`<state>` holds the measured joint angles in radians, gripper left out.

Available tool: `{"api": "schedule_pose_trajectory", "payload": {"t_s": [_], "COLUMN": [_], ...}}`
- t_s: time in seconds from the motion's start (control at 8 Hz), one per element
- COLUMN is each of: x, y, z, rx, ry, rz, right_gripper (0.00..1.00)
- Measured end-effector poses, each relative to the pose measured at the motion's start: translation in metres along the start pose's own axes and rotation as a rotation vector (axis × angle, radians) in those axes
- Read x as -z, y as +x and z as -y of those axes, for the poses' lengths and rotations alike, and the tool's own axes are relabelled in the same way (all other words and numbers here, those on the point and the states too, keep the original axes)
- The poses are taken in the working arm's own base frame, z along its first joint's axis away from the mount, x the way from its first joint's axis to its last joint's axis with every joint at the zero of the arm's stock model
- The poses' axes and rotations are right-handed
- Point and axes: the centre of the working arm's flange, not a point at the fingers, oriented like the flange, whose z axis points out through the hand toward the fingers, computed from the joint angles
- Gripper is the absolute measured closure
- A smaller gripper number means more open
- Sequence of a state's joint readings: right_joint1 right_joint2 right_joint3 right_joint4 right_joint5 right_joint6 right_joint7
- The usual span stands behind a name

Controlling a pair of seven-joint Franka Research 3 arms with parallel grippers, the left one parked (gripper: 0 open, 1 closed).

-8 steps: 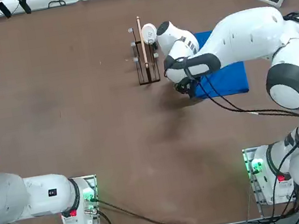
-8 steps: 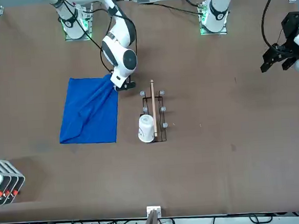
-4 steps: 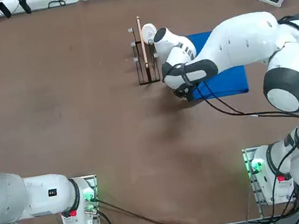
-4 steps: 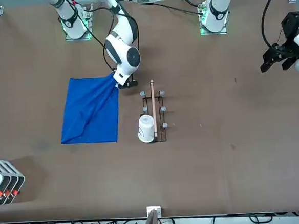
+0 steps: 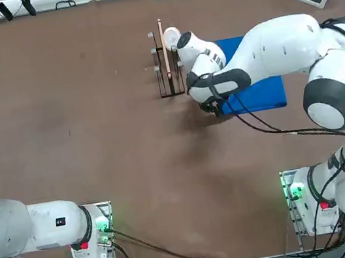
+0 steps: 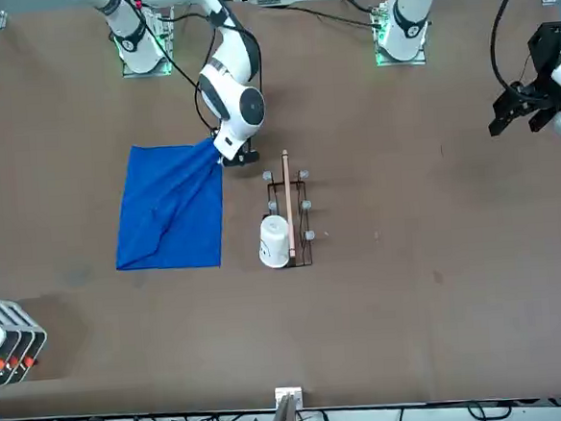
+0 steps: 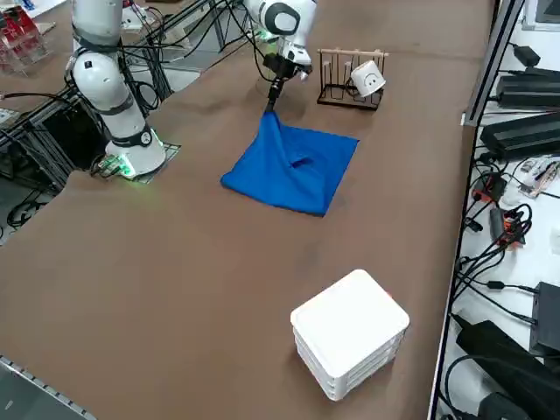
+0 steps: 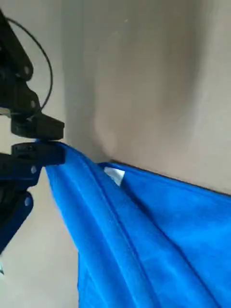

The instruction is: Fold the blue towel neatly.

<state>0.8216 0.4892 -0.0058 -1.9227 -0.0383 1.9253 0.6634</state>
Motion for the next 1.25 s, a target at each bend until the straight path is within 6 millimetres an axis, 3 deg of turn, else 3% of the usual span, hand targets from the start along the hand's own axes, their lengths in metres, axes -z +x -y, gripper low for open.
{"api": "schedule_pose_trajectory", "payload": {"t_s": [0.38,0.62,0.88,1.25], "x": [0.034,0.068,0.078,0.06], "y": [0.018,0.039,0.067,0.107], "z": [-0.017,-0.053,-0.107,-0.205], "rx": [-0.041,-0.095,-0.084,0.094], "ry": [0.014,0.016,0.018,0.084], "rz": [-0.007,0.025,0.028,0.068], "right_gripper": [0.37,0.01,0.03,0.14]}}
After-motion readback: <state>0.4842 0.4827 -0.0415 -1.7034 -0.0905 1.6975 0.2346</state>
